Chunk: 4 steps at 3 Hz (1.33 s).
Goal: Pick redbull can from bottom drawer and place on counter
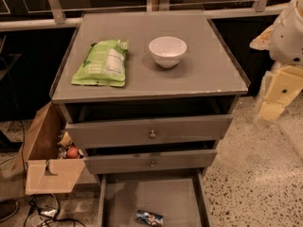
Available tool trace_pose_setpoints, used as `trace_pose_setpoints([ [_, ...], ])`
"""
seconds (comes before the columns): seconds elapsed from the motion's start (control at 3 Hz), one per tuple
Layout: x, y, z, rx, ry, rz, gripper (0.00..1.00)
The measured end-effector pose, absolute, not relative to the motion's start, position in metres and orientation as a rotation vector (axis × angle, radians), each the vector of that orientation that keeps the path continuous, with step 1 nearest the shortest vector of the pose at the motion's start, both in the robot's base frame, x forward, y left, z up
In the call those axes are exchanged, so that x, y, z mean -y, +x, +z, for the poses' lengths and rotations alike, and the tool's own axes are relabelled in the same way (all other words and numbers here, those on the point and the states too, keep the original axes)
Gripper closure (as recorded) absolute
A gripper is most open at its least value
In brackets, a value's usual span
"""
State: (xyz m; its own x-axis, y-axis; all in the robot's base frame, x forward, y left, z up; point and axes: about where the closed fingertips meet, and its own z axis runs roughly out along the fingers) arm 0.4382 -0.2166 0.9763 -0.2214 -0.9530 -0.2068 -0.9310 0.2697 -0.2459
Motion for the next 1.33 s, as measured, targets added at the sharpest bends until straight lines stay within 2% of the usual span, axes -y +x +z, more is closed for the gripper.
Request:
trace_pose_setpoints([
  [1.33, 0.203, 0.441, 0.942, -2.193, -1.749, -0.074, 0.0],
])
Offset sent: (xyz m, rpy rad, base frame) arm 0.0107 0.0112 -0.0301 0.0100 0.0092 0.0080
